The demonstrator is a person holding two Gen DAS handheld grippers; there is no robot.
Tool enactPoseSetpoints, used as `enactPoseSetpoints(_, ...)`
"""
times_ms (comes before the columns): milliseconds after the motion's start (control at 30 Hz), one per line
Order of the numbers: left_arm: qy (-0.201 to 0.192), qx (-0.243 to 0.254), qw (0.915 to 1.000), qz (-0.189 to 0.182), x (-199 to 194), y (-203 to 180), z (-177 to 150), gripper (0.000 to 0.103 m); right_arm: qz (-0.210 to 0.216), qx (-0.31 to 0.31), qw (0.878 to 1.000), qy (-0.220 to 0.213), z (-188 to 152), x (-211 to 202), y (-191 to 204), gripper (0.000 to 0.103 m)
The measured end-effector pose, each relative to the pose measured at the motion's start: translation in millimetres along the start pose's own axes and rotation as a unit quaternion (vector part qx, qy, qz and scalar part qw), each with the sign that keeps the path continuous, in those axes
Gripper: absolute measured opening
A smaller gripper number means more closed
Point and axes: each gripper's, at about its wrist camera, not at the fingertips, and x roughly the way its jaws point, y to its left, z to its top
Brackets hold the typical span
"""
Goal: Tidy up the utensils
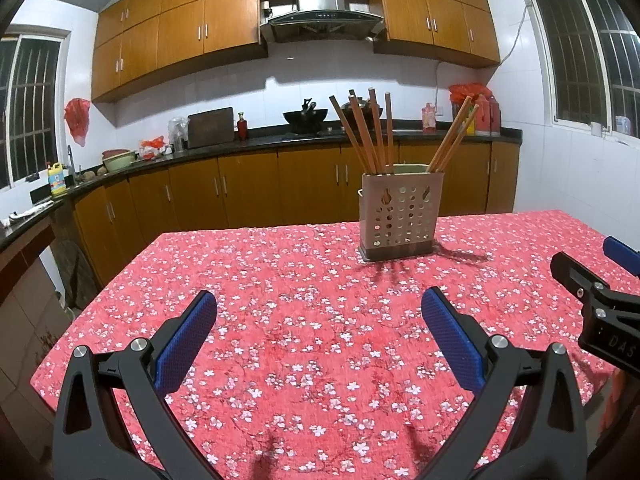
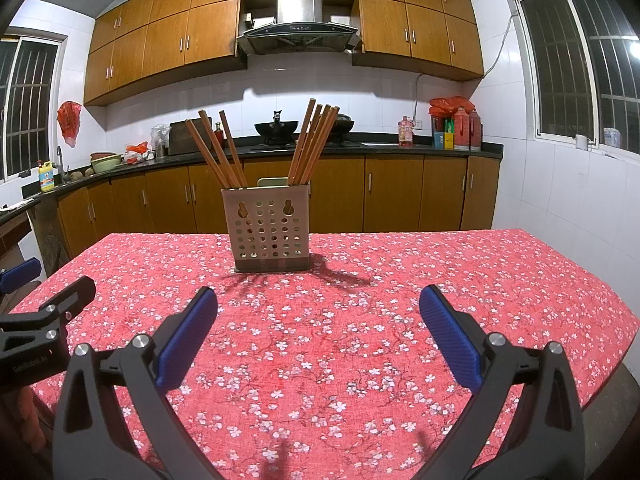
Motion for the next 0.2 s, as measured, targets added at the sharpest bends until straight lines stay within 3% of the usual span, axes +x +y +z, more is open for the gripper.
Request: enactPoseSetpoints(200,0.005,-0.005,1.0000,-0.002,1.8,3.1,1.9,0.101,0.000,0.000,1.000,0.000,0.1,0.0,0.0,0.099)
